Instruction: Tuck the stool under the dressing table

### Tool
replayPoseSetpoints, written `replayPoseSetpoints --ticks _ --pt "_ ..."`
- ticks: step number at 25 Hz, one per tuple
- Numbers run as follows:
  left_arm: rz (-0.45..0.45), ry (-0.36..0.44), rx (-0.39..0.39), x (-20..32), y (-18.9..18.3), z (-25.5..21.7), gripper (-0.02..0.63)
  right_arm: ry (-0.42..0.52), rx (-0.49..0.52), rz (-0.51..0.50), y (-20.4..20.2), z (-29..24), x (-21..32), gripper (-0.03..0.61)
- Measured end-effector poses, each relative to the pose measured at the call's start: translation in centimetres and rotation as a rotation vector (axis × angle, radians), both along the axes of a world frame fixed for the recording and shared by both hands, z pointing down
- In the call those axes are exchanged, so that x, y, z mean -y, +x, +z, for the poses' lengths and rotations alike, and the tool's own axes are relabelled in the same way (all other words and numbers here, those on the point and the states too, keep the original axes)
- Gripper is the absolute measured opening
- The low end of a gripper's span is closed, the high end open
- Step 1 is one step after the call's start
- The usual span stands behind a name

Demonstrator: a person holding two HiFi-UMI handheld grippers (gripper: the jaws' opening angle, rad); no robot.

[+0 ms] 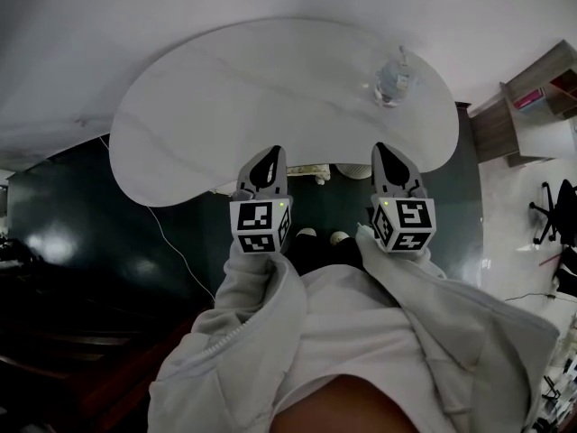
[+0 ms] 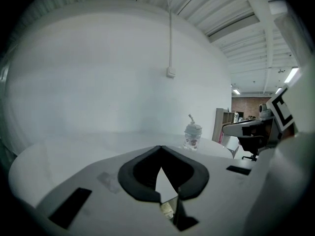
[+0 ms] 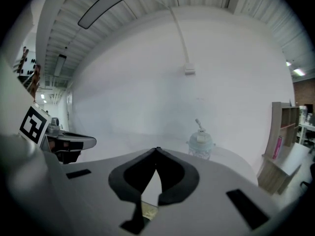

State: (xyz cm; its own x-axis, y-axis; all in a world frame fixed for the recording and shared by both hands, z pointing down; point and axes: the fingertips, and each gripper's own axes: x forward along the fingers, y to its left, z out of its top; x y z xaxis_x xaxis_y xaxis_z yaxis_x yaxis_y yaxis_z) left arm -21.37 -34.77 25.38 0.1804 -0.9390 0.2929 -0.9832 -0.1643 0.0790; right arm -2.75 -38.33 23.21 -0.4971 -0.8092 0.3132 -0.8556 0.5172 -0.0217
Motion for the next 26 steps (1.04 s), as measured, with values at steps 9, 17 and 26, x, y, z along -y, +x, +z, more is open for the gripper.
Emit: replayPoseSetpoints --ticks 9,17,26 --pt "0.001 -0.021 -0.006 -1.4 0.5 0.8 0.014 -0.029 0.021 -0.008 0.3 1.0 -0.8 0.049" --pt "-0.017 -0.037 -0.012 -2.2 0.5 1.3 0.014 -0.048 0.027 -0.015 0.7 1.5 -1.2 0.049" --pt "-0.016 -0.037 -0.019 -2.5 0.6 1.7 0.014 -0.046 0.013 -0.028 0.3 1.6 -1.6 0.049"
